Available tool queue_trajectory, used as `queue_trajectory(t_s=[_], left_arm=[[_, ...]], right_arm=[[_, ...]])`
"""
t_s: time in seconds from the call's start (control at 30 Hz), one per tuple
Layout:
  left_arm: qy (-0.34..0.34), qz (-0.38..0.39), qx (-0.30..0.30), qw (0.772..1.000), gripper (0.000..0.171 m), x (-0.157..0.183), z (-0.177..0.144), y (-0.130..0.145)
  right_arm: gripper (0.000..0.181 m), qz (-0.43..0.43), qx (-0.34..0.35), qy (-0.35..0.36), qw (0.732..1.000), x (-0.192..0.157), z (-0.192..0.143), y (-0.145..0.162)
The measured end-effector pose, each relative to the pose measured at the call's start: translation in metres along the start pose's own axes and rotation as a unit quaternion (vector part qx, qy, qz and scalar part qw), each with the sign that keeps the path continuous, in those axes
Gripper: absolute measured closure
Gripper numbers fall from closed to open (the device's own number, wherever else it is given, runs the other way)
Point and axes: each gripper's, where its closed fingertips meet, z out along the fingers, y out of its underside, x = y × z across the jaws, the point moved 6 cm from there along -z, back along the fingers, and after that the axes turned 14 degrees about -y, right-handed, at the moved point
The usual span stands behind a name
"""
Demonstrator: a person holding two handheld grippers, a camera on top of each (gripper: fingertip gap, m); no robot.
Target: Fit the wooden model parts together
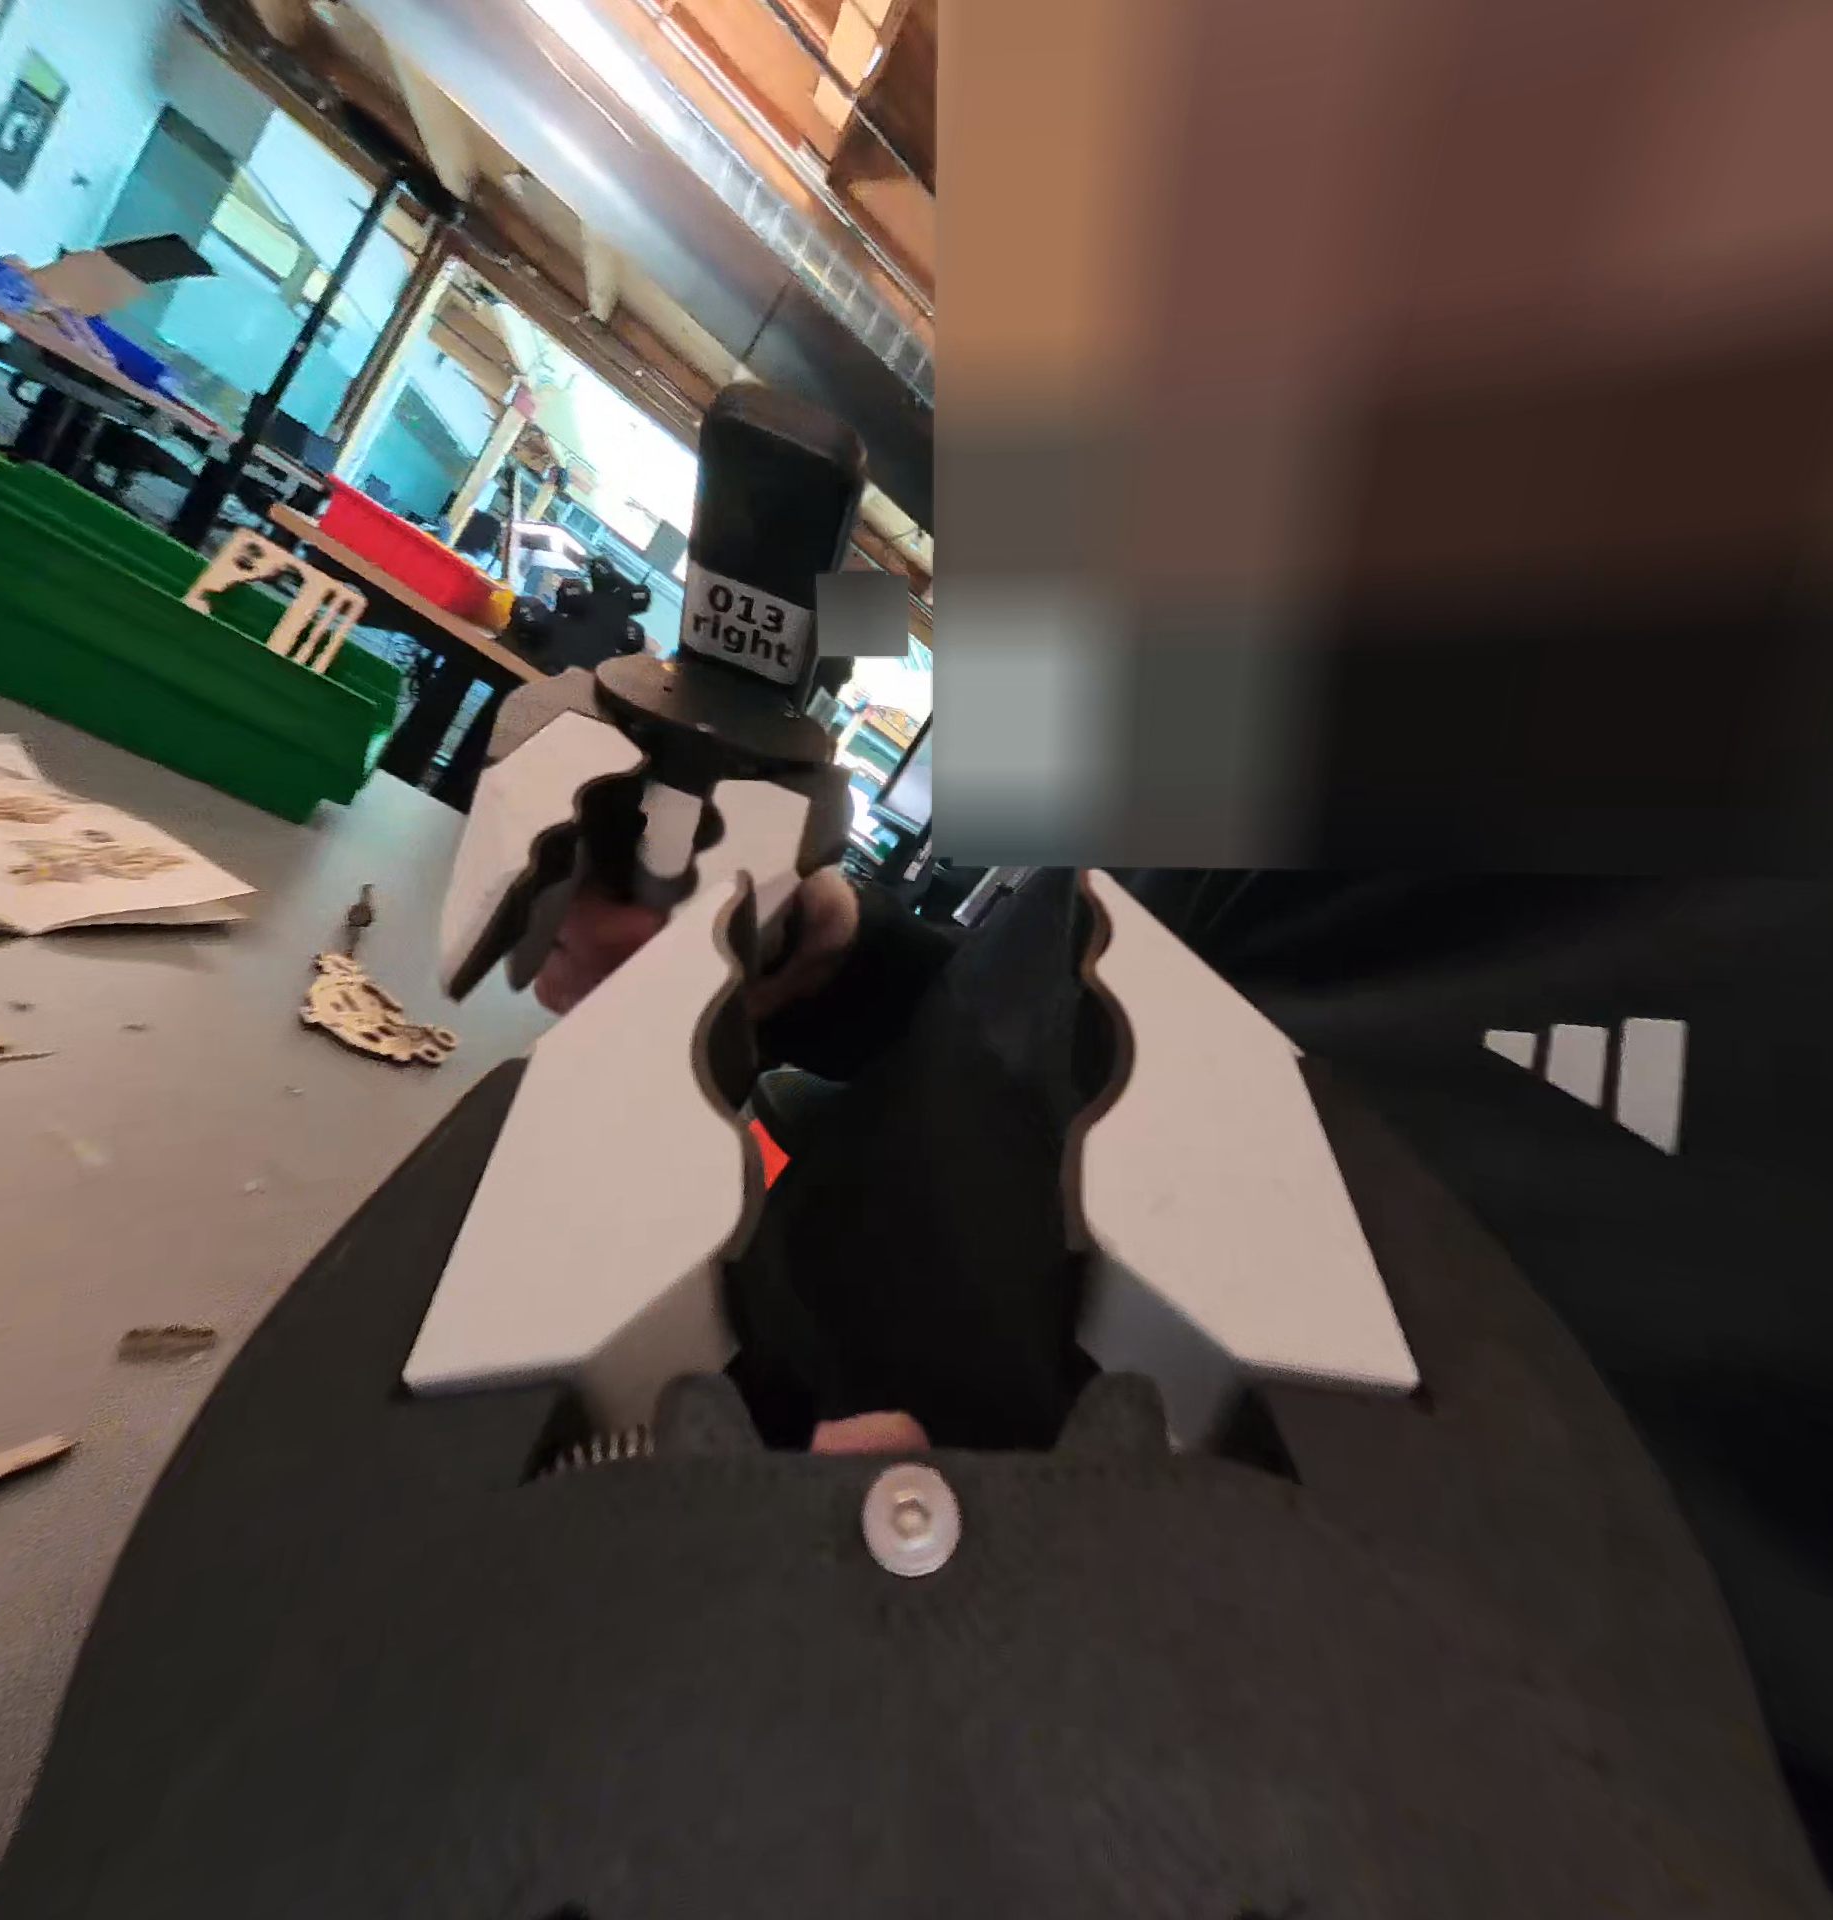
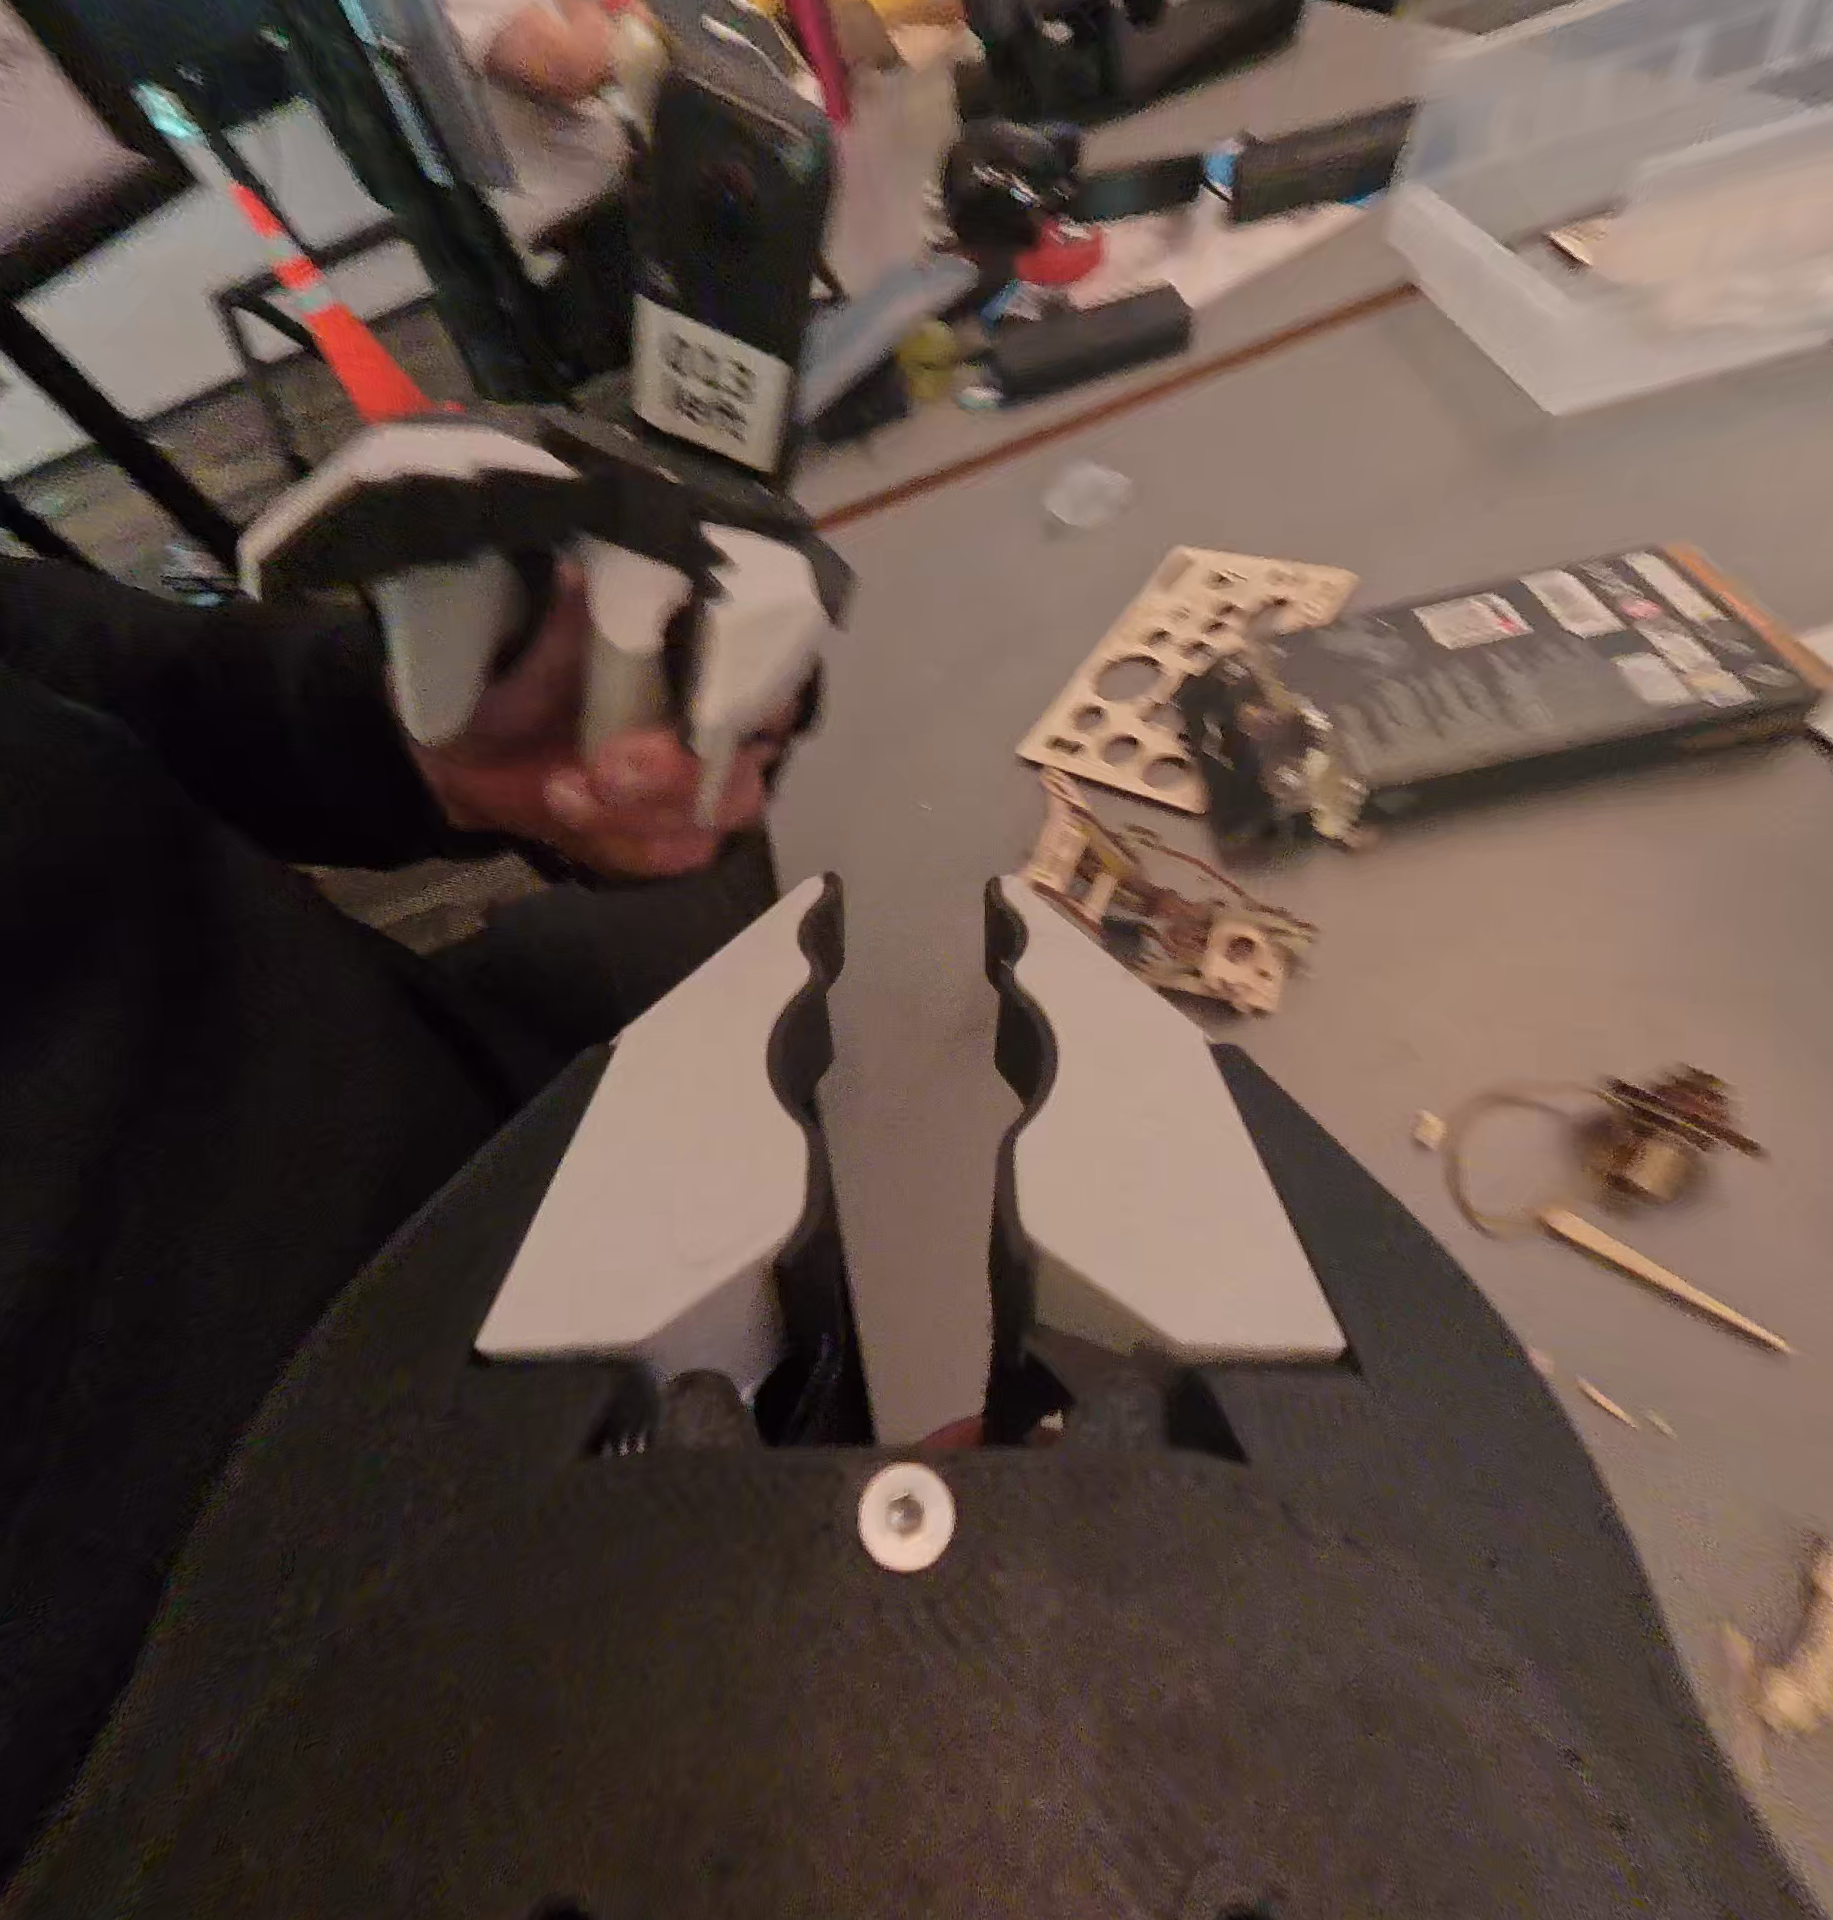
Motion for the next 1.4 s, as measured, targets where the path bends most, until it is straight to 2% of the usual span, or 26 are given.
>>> queue_trajectory(t_s=[0.07,0.13,0.2,0.27,0.33,0.37,0.43,0.47,0.5,0.57,0.7,0.8,0.93,1.13,1.23,1.4], left_arm=[[0.008,-0.004,-0.015,1.0,0.1,0.005,0.014,0.011],[-0.018,-0.002,-0.017,1.0,0.081,0.003,0.016,0.011],[-0.081,0.018,-0.049,0.995,0.053,-0.007,0.011,0.012],[-0.162,0.029,-0.058,0.985,0.014,-0.02,0.002,0.009],[-0.226,0.041,-0.068,0.971,0.014,-0.033,-0.013,0.007],[-0.257,0.063,-0.09,0.96,0.028,-0.04,-0.02,0.01],[-0.315,0.108,-0.148,0.931,0.073,-0.051,-0.035,0.016],[-0.326,0.126,-0.151,0.925,0.093,-0.052,-0.041,0.015],[-0.348,0.138,-0.153,0.914,0.101,-0.057,-0.047,0.013],[-0.392,0.146,-0.177,0.891,0.099,-0.07,-0.06,0.014],[-0.401,0.131,-0.163,0.892,0.104,-0.08,-0.07,0.013],[-0.403,0.124,-0.159,0.893,0.103,-0.085,-0.076,0.013],[-0.404,0.119,-0.158,0.893,0.105,-0.091,-0.079,0.017],[-0.411,0.132,-0.159,0.888,0.106,-0.097,-0.085,0.018],[-0.412,0.143,-0.154,0.886,0.105,-0.096,-0.086,0.016],[-0.421,0.147,-0.169,0.879,0.104,-0.102,-0.088,0.021]], right_arm=[[0.154,-0.017,-0.004,-0.01,1.0,-0.013,0.012,-0.001],[0.151,-0.048,-0.042,0.033,0.997,-0.004,0.003,0.001],[0.158,-0.068,-0.071,0.113,0.989,0.032,-0.022,0.006],[0.16,-0.058,-0.116,0.186,0.974,0.081,-0.049,0.02],[0.159,-0.065,-0.175,0.222,0.957,0.119,-0.064,0.029],[0.159,-0.084,-0.211,0.239,0.944,0.137,-0.068,0.034],[0.16,-0.11,-0.267,0.239,0.927,0.167,-0.071,0.046],[0.159,-0.124,-0.28,0.232,0.923,0.177,-0.07,0.049],[0.159,-0.136,-0.3,0.225,0.917,0.187,-0.069,0.054],[0.158,-0.162,-0.341,0.207,0.903,0.201,-0.065,0.06],[0.158,-0.201,-0.403,0.176,0.875,0.22,-0.056,0.071],[0.163,-0.208,-0.427,0.158,0.866,0.228,-0.052,0.076],[0.178,-0.199,-0.436,0.144,0.866,0.235,-0.05,0.076],[0.181,-0.158,-0.397,0.129,0.895,0.228,-0.052,0.07],[0.181,-0.114,-0.343,0.113,0.925,0.216,-0.058,0.061],[0.181,-0.056,-0.263,0.078,0.96,0.184,-0.062,0.052]])
